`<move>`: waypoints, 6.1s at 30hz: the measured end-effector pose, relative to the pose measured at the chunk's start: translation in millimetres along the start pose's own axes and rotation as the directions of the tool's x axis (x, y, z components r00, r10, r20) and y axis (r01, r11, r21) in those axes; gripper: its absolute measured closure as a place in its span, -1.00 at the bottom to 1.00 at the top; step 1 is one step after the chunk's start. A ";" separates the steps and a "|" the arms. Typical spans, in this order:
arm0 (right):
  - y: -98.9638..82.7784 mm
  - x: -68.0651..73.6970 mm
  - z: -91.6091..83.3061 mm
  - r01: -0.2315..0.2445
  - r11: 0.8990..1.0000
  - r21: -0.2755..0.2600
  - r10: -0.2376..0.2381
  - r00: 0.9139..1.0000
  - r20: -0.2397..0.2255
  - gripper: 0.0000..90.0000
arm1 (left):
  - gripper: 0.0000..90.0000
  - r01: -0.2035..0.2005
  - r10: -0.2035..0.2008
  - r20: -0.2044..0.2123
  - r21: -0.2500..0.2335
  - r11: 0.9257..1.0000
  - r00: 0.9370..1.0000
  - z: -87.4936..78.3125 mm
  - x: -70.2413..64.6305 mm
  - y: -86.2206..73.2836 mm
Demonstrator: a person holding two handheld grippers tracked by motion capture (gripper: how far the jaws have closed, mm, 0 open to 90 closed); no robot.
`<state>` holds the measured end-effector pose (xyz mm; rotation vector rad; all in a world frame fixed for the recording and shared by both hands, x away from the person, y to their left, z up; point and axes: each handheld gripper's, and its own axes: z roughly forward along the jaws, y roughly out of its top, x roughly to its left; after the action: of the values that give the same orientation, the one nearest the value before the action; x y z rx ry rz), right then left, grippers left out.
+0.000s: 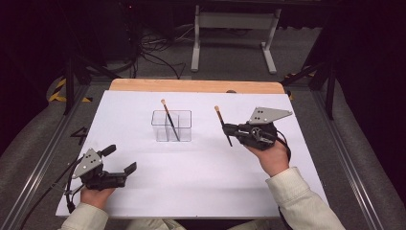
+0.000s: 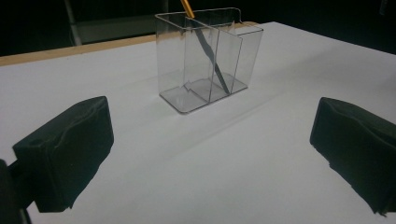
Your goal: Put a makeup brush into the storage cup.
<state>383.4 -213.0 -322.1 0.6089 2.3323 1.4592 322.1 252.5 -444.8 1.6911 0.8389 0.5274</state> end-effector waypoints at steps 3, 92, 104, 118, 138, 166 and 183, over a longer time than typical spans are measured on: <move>-1.9 -1.3 -0.2 -0.011 1.000 -0.027 0.011 1.000 -0.003 0.88 | -0.99 -0.001 0.001 0.002 0.003 1.000 1.000 -0.1 0.0 0.1; 36.8 -6.8 98.8 -0.009 0.961 -0.275 -0.026 0.992 -0.123 0.87 | -0.99 -0.028 0.028 0.001 0.018 0.999 1.000 4.9 3.3 -2.8; 43.5 -5.4 113.3 -0.001 0.960 -0.280 -0.033 0.993 -0.116 0.87 | -0.99 -0.018 0.018 0.012 0.003 1.000 1.000 5.8 2.0 -2.0; 38.5 -12.1 128.2 -0.029 0.949 -0.314 -0.006 0.994 -0.110 0.87 | -0.99 -0.012 0.012 0.018 0.003 1.000 1.000 7.0 2.5 -1.4; 34.7 -15.1 156.9 -0.030 0.949 -0.315 -0.002 0.995 -0.102 0.87 | -0.99 -0.019 0.019 0.017 0.009 1.000 1.000 3.8 2.3 -1.8; 17.9 -19.1 181.3 -0.064 0.958 -0.280 0.033 0.993 -0.114 0.87 | -0.99 -0.009 0.009 0.004 0.006 1.000 1.000 -4.9 1.2 -5.3; 8.4 -18.7 188.4 -0.075 0.964 -0.253 0.046 0.992 -0.120 0.87 | -0.99 -0.012 0.012 0.010 0.007 1.000 1.000 -2.4 1.6 -4.9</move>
<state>491.7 -75.0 -393.8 0.5420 2.1690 1.8313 320.1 255.8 -449.0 1.7045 0.8250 0.5242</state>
